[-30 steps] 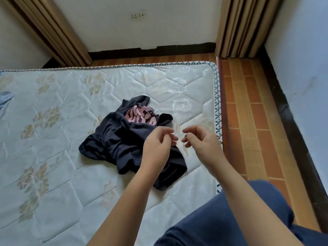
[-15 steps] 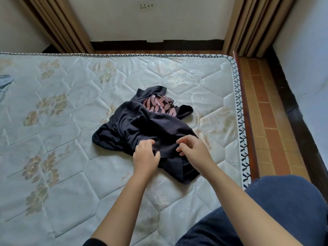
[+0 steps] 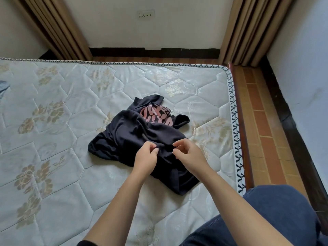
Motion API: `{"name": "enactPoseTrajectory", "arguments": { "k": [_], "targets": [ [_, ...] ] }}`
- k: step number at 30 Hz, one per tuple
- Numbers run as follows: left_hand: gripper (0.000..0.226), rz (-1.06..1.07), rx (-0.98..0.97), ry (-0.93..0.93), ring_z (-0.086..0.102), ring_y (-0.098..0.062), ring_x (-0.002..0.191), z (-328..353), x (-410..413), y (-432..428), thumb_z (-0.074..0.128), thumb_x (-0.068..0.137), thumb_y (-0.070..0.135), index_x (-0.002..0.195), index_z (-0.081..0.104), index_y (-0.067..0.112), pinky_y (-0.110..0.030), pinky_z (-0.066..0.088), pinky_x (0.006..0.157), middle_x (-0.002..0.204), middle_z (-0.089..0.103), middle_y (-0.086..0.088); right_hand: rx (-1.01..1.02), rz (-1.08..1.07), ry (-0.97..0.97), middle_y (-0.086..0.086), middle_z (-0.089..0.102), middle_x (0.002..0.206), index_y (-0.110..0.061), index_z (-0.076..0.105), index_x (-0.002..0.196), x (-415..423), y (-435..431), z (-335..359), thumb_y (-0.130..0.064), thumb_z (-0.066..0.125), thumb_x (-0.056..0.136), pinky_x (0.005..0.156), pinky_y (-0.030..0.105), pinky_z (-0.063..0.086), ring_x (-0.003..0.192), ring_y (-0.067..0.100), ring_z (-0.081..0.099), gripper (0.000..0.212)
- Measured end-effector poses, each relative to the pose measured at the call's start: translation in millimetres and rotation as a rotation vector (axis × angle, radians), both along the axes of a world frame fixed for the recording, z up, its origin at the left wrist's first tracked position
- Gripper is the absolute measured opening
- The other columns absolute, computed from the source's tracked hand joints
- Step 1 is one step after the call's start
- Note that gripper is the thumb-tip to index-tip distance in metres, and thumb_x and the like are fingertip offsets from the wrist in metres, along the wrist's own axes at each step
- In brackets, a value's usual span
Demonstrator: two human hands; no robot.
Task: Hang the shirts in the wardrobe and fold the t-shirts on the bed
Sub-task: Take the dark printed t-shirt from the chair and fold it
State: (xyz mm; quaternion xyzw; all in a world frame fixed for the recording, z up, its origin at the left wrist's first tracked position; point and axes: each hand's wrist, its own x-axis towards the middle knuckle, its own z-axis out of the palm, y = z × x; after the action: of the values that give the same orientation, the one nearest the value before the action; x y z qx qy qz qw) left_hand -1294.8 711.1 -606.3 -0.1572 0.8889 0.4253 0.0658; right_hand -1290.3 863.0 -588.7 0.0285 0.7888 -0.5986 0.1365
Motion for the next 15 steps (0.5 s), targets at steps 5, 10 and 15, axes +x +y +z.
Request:
{"name": "enactPoseTrajectory", "arguments": {
  "k": [5, 10, 15],
  "targets": [
    [0.022, -0.108, 0.423, 0.07, 0.057, -0.015, 0.084, 60, 1, 59, 0.051, 0.093, 0.002, 0.083, 0.055, 0.021, -0.033, 0.046, 0.085, 0.087, 0.06, -0.004, -0.045, 0.119, 0.079, -0.009, 0.062, 0.094, -0.024, 0.05, 0.104, -4, 14, 25, -0.008, 0.066, 0.079, 0.075, 0.013, 0.046, 0.082, -0.005, 0.06, 0.034],
    [0.022, -0.195, 0.654, 0.198, 0.055, -0.011, 0.077, 125, -8, 101, 0.049, 0.093, -0.003, 0.083, 0.056, 0.015, -0.021, 0.045, 0.077, 0.079, 0.059, -0.003, -0.137, 0.021, 0.208, 0.002, 0.07, 0.096, -0.023, 0.062, 0.098, -12, 57, 78, -0.015, 0.066, 0.077, 0.089, 0.032, 0.052, 0.096, 0.017, 0.066, 0.023],
    [0.017, -0.371, 0.646, 0.365, 0.058, -0.016, 0.081, 198, -28, 148, 0.052, 0.093, 0.001, 0.084, 0.057, 0.014, -0.029, 0.049, 0.08, 0.082, 0.06, -0.008, -0.04, -0.04, 0.431, -0.002, 0.069, 0.085, -0.018, 0.064, 0.096, -24, 109, 154, -0.015, 0.064, 0.086, 0.069, 0.017, 0.05, 0.081, 0.002, 0.065, 0.01]
  ]
}}
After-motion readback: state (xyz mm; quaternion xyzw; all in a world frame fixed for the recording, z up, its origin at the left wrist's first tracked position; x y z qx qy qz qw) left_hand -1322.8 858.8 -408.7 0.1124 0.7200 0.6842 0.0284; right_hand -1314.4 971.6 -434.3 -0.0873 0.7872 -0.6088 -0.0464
